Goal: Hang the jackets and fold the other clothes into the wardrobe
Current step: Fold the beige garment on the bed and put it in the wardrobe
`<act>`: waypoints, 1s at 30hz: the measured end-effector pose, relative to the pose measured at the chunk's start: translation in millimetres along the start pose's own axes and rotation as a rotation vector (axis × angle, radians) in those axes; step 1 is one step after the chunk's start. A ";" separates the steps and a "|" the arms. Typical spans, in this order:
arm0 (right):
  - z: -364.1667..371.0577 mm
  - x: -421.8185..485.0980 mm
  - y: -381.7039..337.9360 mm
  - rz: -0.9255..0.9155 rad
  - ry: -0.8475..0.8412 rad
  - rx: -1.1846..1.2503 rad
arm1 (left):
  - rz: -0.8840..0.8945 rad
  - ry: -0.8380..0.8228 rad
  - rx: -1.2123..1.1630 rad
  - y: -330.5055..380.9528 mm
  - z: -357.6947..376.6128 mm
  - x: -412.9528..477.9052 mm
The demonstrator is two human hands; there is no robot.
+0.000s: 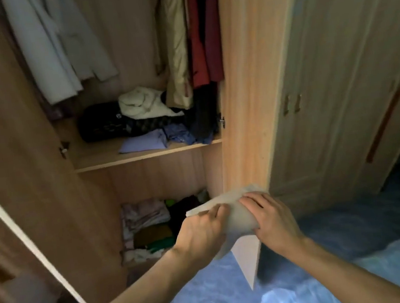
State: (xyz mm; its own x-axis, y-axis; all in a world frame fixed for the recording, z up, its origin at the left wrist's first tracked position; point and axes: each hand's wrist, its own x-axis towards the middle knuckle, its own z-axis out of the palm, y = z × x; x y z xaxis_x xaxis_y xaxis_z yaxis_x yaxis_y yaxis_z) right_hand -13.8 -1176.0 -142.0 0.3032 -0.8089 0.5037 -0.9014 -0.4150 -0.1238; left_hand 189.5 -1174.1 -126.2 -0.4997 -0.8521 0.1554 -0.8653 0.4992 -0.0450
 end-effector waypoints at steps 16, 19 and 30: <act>103.1 145.6 -148.6 -0.116 -0.131 0.100 | -0.233 0.142 0.099 -200.2 -3.5 -50.5; 123.3 165.0 -141.6 -0.159 -0.132 0.106 | -0.230 0.141 0.072 -219.2 10.3 -37.1; 163.5 282.0 -83.1 -0.289 -0.072 0.240 | -0.210 0.187 0.231 -279.2 -16.8 57.4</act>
State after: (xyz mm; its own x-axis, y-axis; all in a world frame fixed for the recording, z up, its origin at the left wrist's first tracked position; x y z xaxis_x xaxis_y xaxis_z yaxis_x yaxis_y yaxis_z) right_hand 197.1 -1437.7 -129.5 0.5631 -0.6676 0.4871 -0.6801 -0.7092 -0.1858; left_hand 403.0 -1359.8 -88.1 -0.3129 -0.8782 0.3616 -0.9450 0.2497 -0.2113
